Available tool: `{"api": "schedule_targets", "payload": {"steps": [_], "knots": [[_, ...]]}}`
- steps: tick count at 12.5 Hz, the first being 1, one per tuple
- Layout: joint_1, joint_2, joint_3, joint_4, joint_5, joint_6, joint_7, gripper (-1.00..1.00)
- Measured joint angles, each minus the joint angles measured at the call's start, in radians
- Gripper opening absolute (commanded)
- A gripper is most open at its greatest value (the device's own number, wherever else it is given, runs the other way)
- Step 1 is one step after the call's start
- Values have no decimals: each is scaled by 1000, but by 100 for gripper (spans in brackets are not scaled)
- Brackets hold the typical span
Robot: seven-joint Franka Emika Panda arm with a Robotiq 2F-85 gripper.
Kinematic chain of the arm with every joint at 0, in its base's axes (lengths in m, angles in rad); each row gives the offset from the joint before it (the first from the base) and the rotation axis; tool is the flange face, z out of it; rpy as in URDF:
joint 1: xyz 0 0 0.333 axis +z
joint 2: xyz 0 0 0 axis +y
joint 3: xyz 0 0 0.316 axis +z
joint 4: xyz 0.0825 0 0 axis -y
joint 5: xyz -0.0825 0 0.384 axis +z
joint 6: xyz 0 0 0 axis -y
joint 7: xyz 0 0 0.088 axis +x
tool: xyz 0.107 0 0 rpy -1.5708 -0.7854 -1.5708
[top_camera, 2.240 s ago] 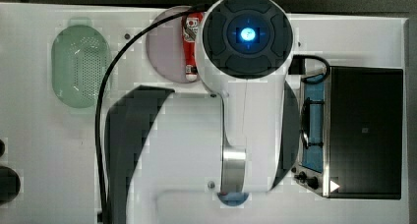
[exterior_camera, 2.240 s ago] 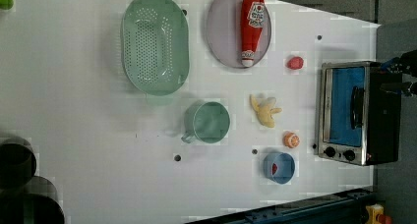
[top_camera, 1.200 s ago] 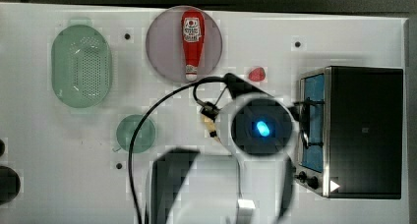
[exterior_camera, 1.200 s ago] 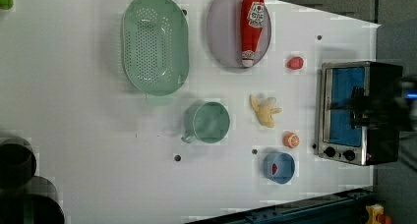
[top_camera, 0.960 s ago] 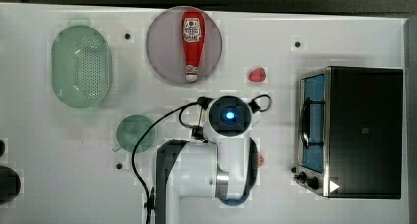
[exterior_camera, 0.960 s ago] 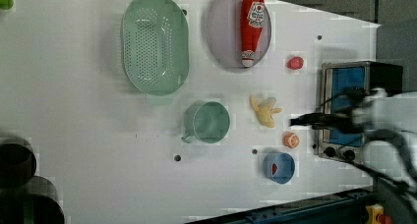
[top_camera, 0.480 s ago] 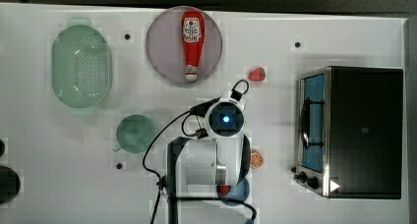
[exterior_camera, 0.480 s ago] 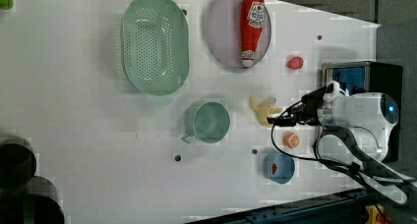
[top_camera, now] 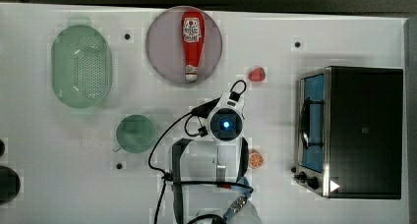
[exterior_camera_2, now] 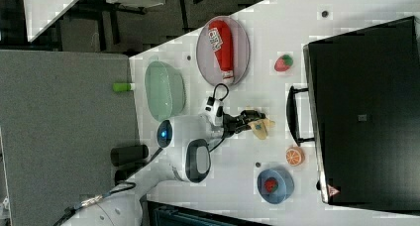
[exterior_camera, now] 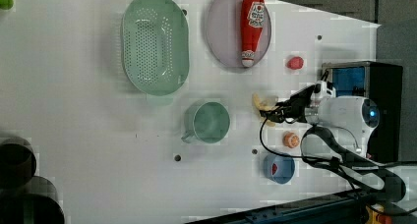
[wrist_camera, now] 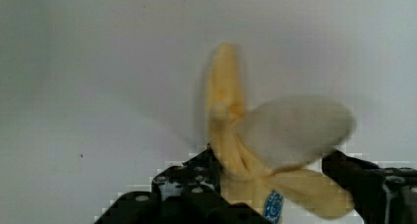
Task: Pick Banana and place it in mug.
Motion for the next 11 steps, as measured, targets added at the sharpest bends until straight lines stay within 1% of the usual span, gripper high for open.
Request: {"api": "schedule_targets", "payload": {"steps": [1, 2, 3, 4, 6, 7, 9, 10, 11], "knots": [[-2, -1, 0, -16, 10, -9, 0, -5], [1, -1, -7, -18, 12, -36, 0, -30], [4, -2, -11, -18, 13, -45, 0, -36], [-5, -6, 2, -25, 15, -31, 0, -36], [12, -27, -9, -33, 15, -56, 0, -36], [11, -41, -10, -33, 18, -63, -3, -36], [-6, -72, -9, -33, 16, -68, -11, -36], [-7, -101, -16, -21, 9, -143, -11, -36], [-3, -159, -26, -14, 22, -265, -11, -36]]}}
